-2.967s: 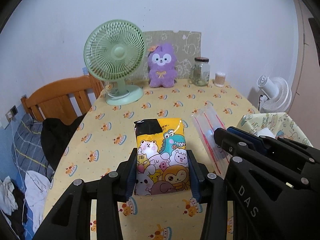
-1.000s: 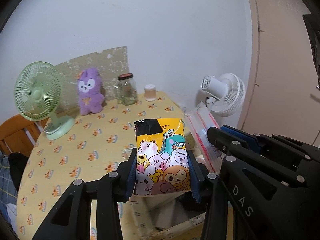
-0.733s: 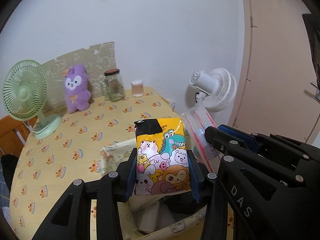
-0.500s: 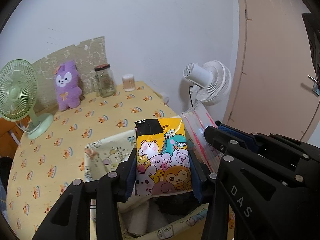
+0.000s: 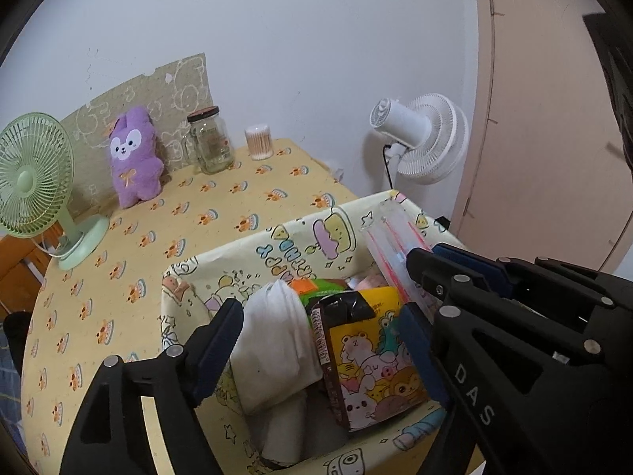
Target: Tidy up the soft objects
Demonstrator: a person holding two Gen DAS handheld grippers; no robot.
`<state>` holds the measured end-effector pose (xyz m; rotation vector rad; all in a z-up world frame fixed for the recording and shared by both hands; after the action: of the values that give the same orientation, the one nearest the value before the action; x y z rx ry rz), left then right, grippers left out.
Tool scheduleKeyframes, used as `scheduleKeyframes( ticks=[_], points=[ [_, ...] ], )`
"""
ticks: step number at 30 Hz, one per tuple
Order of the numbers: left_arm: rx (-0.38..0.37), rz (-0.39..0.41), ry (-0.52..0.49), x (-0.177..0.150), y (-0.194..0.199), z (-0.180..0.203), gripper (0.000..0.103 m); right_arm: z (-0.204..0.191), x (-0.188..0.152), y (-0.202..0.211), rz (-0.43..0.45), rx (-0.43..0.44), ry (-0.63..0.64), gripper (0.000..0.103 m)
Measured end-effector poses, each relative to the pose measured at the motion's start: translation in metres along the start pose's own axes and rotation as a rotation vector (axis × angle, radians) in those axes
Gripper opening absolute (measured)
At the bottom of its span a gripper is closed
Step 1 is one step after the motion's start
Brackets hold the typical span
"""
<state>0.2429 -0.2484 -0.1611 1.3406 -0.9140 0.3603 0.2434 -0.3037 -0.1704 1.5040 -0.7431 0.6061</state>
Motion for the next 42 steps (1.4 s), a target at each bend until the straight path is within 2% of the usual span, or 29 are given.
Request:
scheduleKeyframes(
  ticks=[7, 9, 10, 12, 18, 30, 42],
  points=[
    [0.008, -0.019, -0.003, -0.007, 0.000, -0.002, 0.083, -0.004, -0.006, -0.007, -0.038, 0.009, -0.001, 0.018],
    [0.020, -0.024, -0.008, -0.008, 0.000, -0.003, 0.084, -0.005, -0.008, -0.009, -0.050, 0.013, 0.000, 0.033],
    [0.033, -0.025, -0.012, -0.009, 0.000, -0.005, 0.084, -0.005, -0.009, -0.008, -0.048, 0.005, 0.006, 0.036],
    [0.028, -0.021, -0.012, -0.010, 0.003, -0.004, 0.086, -0.006, -0.009, -0.005, -0.035, -0.001, 0.014, 0.057],
    [0.029, 0.005, -0.005, -0.008, 0.015, -0.009, 0.090, -0.011, -0.005, 0.005, -0.010, -0.003, 0.011, 0.075],
    [0.046, 0.060, 0.007, -0.007, 0.047, -0.026, 0.093, -0.029, 0.000, 0.041, 0.070, -0.017, -0.004, 0.094],
    [0.082, 0.125, 0.031, -0.013, 0.090, -0.051, 0.094, -0.060, -0.002, 0.081, 0.137, -0.011, 0.000, 0.099]
  ],
)
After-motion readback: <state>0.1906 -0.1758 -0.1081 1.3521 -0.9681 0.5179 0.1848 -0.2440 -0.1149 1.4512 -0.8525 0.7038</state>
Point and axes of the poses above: each gripper's, at about its wrist camera, not at the fingertips, and y roughly against the way its jaws point, z to its right, x to its top, the point moved 10 cm from there along -y, roughly the way its jaws point, and after that the axes turned 3 degrees about y, right-handed, at the moved point
